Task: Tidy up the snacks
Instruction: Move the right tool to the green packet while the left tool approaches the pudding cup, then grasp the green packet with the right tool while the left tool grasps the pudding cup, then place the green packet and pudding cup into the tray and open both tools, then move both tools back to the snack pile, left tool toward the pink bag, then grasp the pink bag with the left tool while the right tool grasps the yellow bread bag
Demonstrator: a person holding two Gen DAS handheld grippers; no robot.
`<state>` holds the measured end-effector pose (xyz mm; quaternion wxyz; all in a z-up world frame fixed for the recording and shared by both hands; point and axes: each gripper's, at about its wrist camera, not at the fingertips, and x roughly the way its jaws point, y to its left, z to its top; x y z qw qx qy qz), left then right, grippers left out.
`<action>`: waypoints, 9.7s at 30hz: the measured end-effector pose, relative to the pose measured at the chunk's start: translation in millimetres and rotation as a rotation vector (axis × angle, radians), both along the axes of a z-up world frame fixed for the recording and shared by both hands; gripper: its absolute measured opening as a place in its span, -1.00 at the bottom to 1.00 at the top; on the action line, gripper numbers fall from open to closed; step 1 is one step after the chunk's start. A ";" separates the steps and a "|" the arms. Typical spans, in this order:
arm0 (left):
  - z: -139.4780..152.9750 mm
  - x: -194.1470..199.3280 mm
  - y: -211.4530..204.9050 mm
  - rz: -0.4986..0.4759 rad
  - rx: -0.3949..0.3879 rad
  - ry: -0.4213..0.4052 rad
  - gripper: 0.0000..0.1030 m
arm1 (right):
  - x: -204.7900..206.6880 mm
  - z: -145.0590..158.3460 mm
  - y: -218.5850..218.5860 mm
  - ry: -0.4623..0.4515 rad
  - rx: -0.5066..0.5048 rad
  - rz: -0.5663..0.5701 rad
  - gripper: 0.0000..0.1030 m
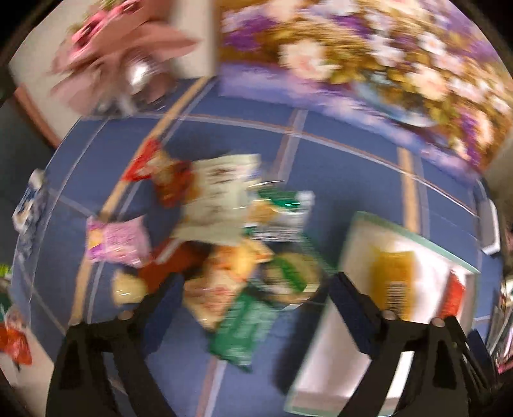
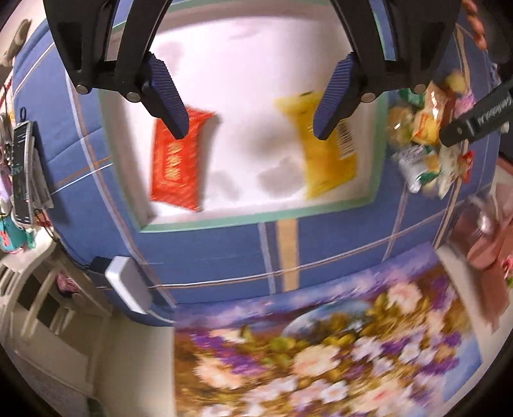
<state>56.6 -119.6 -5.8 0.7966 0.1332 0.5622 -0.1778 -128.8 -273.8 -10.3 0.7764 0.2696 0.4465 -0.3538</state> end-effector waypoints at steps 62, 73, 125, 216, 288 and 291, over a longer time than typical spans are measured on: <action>-80.6 65.2 110.6 0.047 -0.017 0.262 0.37 | 121.8 -77.9 161.5 0.185 0.118 0.298 -0.05; -83.6 67.2 136.8 0.076 -0.029 0.265 0.27 | 108.6 -74.6 154.0 0.178 0.139 0.302 -0.07; -15.3 -21.1 42.1 -0.121 -0.109 0.134 -0.27 | -10.4 -8.2 27.2 0.055 0.154 -0.061 -0.16; -21.4 16.7 98.8 0.182 -0.065 0.035 0.89 | -38.7 -30.1 -9.7 0.035 0.247 -0.168 1.00; -87.6 146.5 174.5 0.345 0.052 0.077 0.89 | 170.3 -61.8 122.1 0.108 0.230 0.181 1.00; -88.8 145.7 182.9 0.365 0.092 0.081 0.89 | 164.6 -57.8 120.5 0.107 0.233 0.179 1.00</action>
